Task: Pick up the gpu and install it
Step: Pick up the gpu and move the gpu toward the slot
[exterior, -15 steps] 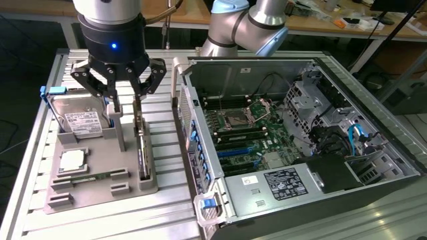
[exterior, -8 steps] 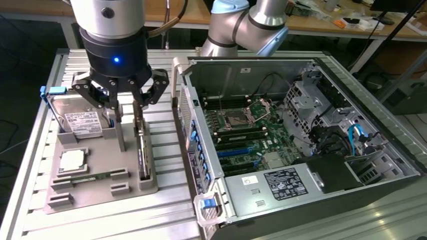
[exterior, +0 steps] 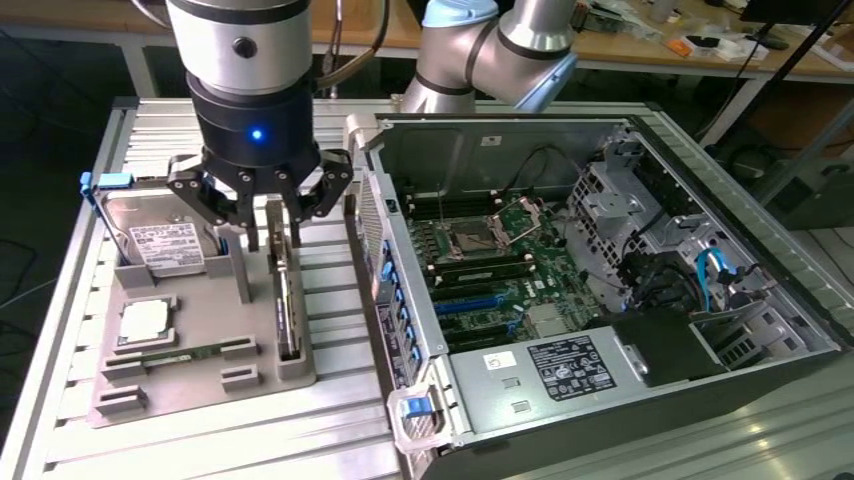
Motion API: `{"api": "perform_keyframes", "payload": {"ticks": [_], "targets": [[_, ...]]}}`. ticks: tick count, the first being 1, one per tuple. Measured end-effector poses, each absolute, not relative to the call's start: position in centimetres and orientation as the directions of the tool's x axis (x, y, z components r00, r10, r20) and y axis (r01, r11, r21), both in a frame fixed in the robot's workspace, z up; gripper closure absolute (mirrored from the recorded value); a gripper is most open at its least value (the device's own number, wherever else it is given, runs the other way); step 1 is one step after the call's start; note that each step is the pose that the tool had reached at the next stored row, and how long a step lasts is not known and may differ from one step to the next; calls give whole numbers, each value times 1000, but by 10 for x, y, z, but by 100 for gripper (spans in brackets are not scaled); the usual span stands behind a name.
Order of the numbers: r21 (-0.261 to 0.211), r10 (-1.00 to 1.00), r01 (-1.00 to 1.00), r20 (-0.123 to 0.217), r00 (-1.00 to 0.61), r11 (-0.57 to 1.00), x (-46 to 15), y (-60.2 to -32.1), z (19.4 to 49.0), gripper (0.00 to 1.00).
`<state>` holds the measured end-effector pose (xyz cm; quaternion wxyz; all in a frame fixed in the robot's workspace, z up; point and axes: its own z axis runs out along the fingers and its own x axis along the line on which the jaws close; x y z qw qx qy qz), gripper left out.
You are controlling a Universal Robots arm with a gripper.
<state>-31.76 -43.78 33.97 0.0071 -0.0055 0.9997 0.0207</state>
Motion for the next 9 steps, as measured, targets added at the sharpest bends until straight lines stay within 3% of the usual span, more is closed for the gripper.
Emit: {"api": "perform_keyframes", "payload": {"ticks": [9], "targets": [[41,-10,-11,-14,-1000,999,-317,-438,322,58]]}}
